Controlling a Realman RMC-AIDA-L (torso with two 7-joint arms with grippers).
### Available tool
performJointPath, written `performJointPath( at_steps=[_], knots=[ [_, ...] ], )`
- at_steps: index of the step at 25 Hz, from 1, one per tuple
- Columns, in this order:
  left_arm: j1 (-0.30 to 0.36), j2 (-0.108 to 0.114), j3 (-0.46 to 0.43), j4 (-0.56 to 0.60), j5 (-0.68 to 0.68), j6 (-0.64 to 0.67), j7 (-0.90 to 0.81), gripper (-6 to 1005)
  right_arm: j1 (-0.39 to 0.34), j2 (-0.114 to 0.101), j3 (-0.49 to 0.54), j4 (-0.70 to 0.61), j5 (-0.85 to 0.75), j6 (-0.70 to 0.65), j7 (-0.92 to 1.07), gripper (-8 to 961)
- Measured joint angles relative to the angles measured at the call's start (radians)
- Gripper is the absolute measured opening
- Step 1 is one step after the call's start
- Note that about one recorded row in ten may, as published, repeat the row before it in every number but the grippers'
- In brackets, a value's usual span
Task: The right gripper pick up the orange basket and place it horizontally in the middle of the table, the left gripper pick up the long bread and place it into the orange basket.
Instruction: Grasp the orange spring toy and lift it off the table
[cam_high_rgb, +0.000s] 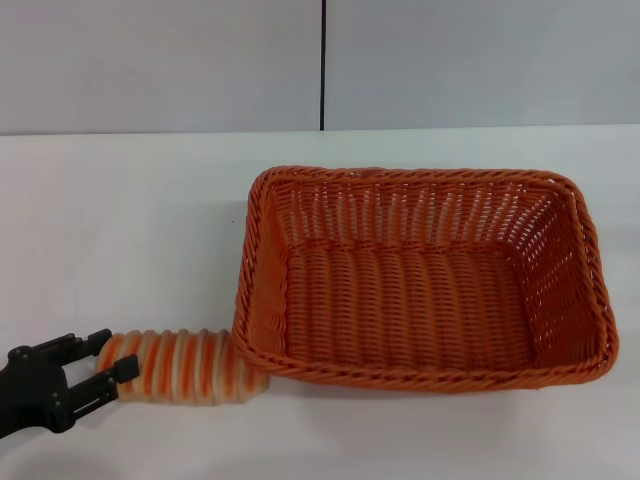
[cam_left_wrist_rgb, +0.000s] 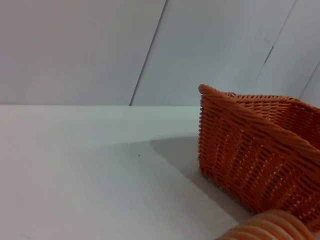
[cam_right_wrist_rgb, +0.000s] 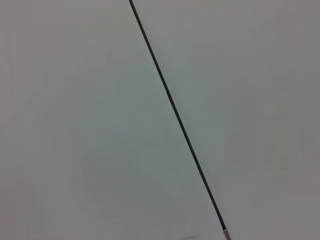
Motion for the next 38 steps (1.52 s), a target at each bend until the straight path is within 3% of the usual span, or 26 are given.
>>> performJointPath(
  at_steps=[4,19,38],
  knots=[
    [0.009,-0.005,-0.017,0.000,-0.006,0.000,0.037,543,0.000,0.000,0.000,0.000,0.000,-0.001,0.000,369],
    [0.016,-0.016,-0.043,0.002,-0.008,-0.004,0.076,449,0.000,0.002,0.011,0.000,0.000,0.000,0.000,369],
    [0.006,-0.012,-0.052,0.008,-0.009,0.014,0.077,285,0.003,0.002,0.011,0.000,0.000,0.002,0.000,369]
  ],
)
